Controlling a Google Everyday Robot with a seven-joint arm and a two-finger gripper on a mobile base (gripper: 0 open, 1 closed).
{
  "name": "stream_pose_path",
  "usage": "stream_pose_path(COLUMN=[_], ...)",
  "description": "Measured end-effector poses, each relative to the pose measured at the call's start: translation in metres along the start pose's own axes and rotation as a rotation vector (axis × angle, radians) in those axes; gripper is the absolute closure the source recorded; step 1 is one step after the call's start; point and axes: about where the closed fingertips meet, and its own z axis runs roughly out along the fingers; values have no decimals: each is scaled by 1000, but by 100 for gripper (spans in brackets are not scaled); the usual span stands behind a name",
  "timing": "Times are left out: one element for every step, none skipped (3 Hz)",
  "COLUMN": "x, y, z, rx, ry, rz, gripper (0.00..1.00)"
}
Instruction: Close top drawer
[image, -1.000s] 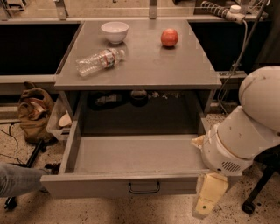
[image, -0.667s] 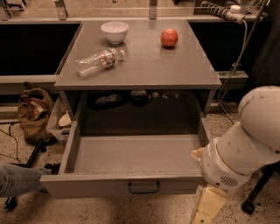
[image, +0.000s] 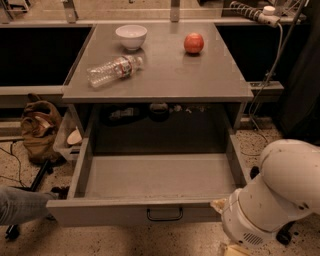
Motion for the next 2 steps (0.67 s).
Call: stream_pose_path(x=[-3, -7], y=[-7, -22], z=[24, 40], rx=[-22, -17], ry=[10, 19], rz=[-25, -37], gripper=[0, 0])
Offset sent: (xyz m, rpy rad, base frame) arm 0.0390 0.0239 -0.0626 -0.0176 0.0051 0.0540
